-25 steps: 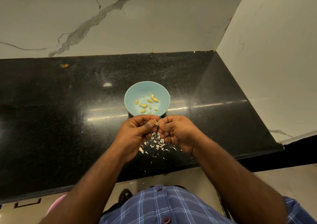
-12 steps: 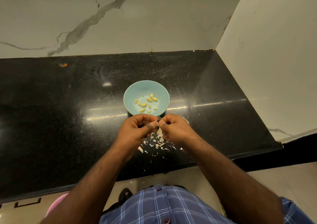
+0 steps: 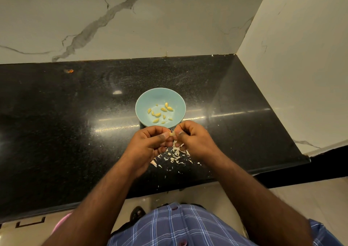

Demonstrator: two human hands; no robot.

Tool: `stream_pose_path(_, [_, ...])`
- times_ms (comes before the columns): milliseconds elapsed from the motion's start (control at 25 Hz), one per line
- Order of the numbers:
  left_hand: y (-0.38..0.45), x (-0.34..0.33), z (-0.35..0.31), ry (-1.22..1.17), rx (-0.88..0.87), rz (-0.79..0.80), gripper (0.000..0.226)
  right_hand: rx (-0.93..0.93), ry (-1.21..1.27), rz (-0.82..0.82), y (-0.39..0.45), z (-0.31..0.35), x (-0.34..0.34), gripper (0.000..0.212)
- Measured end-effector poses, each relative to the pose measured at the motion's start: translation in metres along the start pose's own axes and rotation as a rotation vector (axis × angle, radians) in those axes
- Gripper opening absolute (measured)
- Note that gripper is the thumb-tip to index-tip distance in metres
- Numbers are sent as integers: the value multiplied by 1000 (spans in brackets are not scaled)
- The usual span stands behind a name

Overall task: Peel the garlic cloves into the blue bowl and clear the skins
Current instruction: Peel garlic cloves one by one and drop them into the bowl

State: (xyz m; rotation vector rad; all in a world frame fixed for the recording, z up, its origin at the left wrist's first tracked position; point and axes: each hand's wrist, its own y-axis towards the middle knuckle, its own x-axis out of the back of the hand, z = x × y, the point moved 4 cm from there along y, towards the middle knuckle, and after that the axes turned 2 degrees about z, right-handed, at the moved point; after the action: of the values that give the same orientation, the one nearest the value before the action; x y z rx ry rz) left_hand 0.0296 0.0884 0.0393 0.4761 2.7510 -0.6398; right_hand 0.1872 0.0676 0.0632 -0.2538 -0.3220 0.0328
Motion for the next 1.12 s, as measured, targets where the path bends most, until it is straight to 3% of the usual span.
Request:
stream_pose_path(200, [-1, 1, -1, -55, 27, -36, 7, 180, 22, -21, 0, 2, 10, 20])
stream_pose_path(360, [0, 2, 0, -37, 30, -67, 10, 150, 10, -72, 2, -2, 9, 14])
stream_pose_path(440, [0, 3, 0, -33, 33, -82, 12, 89, -64, -84, 4, -7, 11, 14])
stream_pose_path(560, [-2, 4, 1, -39, 43, -71, 16, 173, -258, -109, 2, -5, 13, 13])
stream_pose_path(640, [-2, 3, 0, -38, 53, -64, 17, 264, -276, -148, 1, -1, 13, 18])
stream_pose_path(760, [-3, 0, -1, -28, 72, -43, 17, 308, -274, -55, 2, 3, 9, 30])
stream_pose_path(1120, [-5, 2, -8, 136, -35, -26, 22, 308, -328, -113, 5, 5, 11, 5])
